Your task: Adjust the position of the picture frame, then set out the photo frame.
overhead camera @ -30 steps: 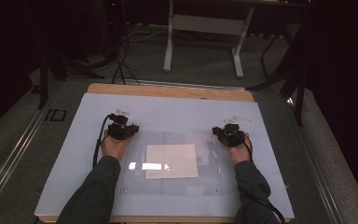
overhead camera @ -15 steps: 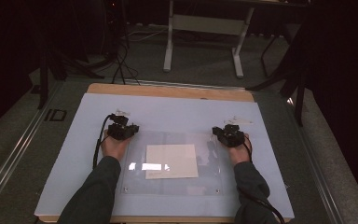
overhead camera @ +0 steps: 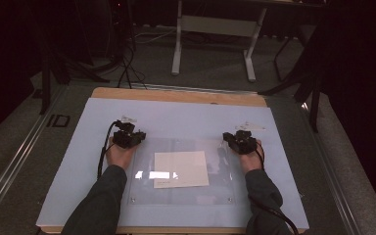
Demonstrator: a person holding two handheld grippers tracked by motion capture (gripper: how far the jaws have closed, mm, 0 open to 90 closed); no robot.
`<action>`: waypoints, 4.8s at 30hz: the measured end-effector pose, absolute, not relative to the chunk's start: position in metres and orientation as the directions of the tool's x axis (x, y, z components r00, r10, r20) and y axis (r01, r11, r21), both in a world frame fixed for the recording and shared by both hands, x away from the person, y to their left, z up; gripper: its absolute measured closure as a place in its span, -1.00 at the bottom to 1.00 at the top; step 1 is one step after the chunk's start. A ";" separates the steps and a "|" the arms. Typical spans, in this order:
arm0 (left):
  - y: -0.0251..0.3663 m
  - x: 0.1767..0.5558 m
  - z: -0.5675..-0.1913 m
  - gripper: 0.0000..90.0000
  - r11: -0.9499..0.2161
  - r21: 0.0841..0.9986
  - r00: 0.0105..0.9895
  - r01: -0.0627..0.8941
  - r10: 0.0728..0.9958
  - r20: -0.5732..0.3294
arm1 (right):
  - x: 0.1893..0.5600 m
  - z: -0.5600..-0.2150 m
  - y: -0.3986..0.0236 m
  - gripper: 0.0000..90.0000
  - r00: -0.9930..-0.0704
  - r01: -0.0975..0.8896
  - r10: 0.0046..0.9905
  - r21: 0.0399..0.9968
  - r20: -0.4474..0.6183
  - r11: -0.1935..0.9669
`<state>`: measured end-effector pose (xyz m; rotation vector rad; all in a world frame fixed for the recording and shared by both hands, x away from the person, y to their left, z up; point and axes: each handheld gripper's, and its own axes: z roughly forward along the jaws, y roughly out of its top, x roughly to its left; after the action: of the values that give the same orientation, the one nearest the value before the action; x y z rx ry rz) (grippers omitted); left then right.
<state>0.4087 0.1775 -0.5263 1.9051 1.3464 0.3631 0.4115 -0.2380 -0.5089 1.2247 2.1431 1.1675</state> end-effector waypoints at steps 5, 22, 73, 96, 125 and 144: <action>0.183 0.406 -0.528 0.75 -0.118 0.721 0.403 0.683 0.884 -0.236 | 0.410 -0.509 -0.238 0.89 -0.531 0.500 0.845 0.825 0.053 0.262; 0.195 0.388 -0.521 0.48 -0.148 0.806 0.504 0.573 0.839 -0.204 | 0.411 -0.512 -0.243 0.83 -0.545 0.480 0.833 0.850 0.095 0.217; 0.198 0.387 -0.528 0.85 -0.063 0.879 0.488 0.473 0.849 -0.202 | 0.414 -0.518 -0.248 0.84 -0.555 0.482 0.819 0.859 0.147 0.172; 0.202 0.411 -0.520 0.84 -0.033 0.796 0.461 0.604 0.830 -0.315 | 0.432 -0.509 -0.253 0.85 -0.542 0.597 0.802 0.787 0.252 0.156; 0.203 0.449 -0.525 0.88 0.052 0.681 0.362 0.731 0.816 -0.451 | 0.461 -0.517 -0.242 0.90 -0.362 0.687 0.844 0.725 0.396 -0.046; 0.204 0.457 -0.526 0.89 0.082 0.637 0.322 0.767 0.809 -0.492 | 0.464 -0.516 -0.242 0.87 -0.361 0.697 0.844 0.716 0.397 -0.038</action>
<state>0.4571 0.2036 -0.5260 1.6742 1.4382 0.0582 0.4645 -0.2423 -0.5162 1.6724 2.0591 1.3580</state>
